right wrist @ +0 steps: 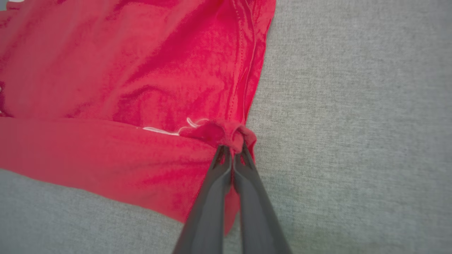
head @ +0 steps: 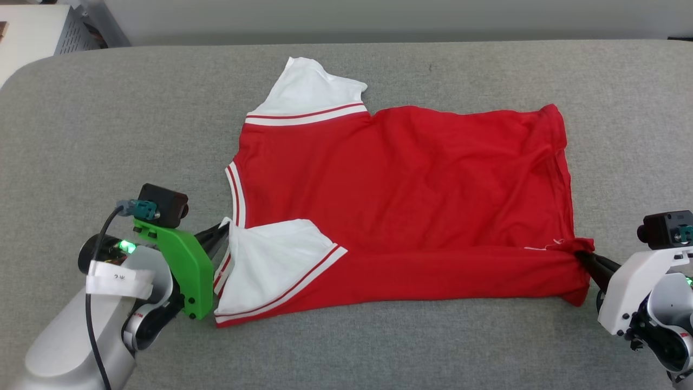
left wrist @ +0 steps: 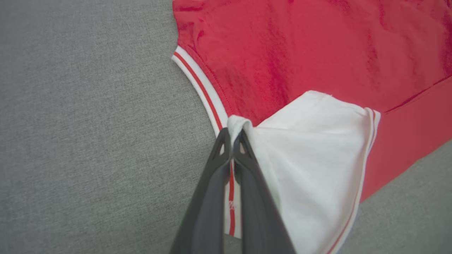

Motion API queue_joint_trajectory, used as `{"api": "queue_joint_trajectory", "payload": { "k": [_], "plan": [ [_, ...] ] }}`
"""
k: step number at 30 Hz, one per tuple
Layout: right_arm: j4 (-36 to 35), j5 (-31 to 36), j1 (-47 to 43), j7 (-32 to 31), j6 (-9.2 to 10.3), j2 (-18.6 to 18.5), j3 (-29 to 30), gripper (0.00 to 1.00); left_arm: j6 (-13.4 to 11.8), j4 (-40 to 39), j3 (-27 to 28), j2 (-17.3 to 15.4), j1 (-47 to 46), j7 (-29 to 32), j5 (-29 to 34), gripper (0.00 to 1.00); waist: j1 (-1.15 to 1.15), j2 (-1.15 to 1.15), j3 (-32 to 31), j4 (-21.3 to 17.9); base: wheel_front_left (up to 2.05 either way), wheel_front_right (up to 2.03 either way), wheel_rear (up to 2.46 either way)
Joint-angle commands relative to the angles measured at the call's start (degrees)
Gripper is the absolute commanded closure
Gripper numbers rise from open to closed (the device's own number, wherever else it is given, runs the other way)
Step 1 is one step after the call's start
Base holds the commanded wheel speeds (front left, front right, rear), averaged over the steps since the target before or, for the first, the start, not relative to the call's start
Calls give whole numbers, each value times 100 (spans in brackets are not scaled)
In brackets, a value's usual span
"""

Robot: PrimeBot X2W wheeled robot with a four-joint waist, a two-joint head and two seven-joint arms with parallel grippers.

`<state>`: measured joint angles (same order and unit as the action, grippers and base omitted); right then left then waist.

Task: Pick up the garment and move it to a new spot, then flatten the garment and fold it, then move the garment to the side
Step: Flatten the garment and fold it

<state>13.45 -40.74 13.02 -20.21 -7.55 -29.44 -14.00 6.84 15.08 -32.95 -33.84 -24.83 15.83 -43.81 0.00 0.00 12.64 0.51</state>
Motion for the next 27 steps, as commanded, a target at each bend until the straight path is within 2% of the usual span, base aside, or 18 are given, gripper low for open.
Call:
{"api": "queue_joint_trajectory", "payload": {
  "k": [1,8,9,10,11,20,24,27],
  "plan": [
    [58,59,112,-14,6,35,-13,100,33,120,-52,63,-181,-64,62,100,0,0,96,-3,0,0,0],
    [332,163,315,-11,6,116,-90,100,59,807,-417,226,-595,-321,149,100,0,0,203,29,0,0,0],
    [361,170,336,0,6,122,-98,100,61,893,-466,257,-627,-346,137,97,0,0,203,33,0,0,0],
    [398,183,358,16,6,130,-101,36,61,989,-531,287,-666,-385,131,11,0,0,196,39,0,0,0],
    [427,199,378,33,6,139,-97,0,62,1082,-568,304,-696,-421,142,0,0,0,184,44,0,0,0],
    [395,325,320,219,6,102,-110,0,-40,1736,-349,618,-693,-1356,17,0,0,0,-249,106,0,0,0],
    [175,452,139,195,6,44,-31,0,-180,1624,-87,721,-437,-1643,-277,0,0,0,-495,133,0,0,0],
    [-43,542,-62,-15,6,65,102,0,-315,1350,101,762,-95,-1617,-608,0,0,0,-619,126,0,0,0]
  ]
}}
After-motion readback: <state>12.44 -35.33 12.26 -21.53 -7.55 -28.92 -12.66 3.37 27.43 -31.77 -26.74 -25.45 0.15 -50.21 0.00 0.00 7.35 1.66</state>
